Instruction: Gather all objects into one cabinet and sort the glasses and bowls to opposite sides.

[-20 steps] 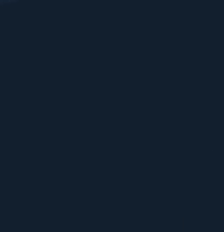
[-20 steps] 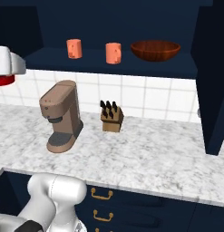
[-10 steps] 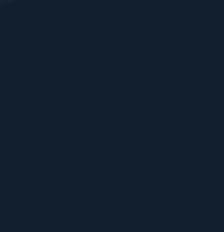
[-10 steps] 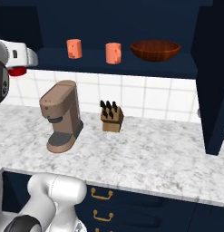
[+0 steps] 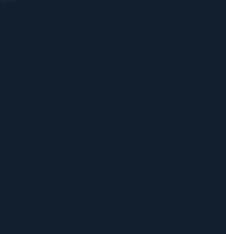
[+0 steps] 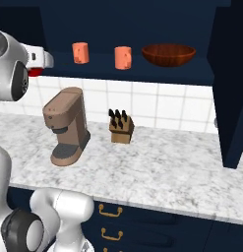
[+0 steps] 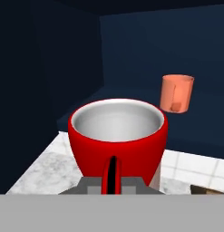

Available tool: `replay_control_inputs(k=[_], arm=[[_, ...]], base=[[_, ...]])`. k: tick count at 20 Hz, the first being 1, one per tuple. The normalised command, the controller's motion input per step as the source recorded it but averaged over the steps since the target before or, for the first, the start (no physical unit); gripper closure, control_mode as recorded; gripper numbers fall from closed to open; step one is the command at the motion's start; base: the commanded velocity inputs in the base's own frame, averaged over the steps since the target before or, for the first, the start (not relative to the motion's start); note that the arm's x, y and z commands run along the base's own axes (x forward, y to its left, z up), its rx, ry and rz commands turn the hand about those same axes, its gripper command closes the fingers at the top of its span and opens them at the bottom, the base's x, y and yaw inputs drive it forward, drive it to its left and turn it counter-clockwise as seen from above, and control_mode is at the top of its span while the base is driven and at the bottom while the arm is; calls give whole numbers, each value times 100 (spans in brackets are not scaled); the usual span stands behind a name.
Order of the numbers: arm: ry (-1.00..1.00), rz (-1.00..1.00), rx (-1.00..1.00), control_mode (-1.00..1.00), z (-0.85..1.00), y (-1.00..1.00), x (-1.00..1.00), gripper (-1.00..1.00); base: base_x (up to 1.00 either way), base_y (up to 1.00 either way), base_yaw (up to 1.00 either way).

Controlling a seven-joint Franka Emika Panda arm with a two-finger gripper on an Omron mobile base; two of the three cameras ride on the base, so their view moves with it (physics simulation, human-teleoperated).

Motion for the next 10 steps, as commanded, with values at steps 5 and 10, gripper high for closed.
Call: replay_control_inputs(k=[5, 10], arm=[[5, -5, 0, -100, 0, 11, 76, 100], [0, 0, 0, -100, 0, 6, 59, 100]], base=[[0, 0, 0], [0, 0, 0]])
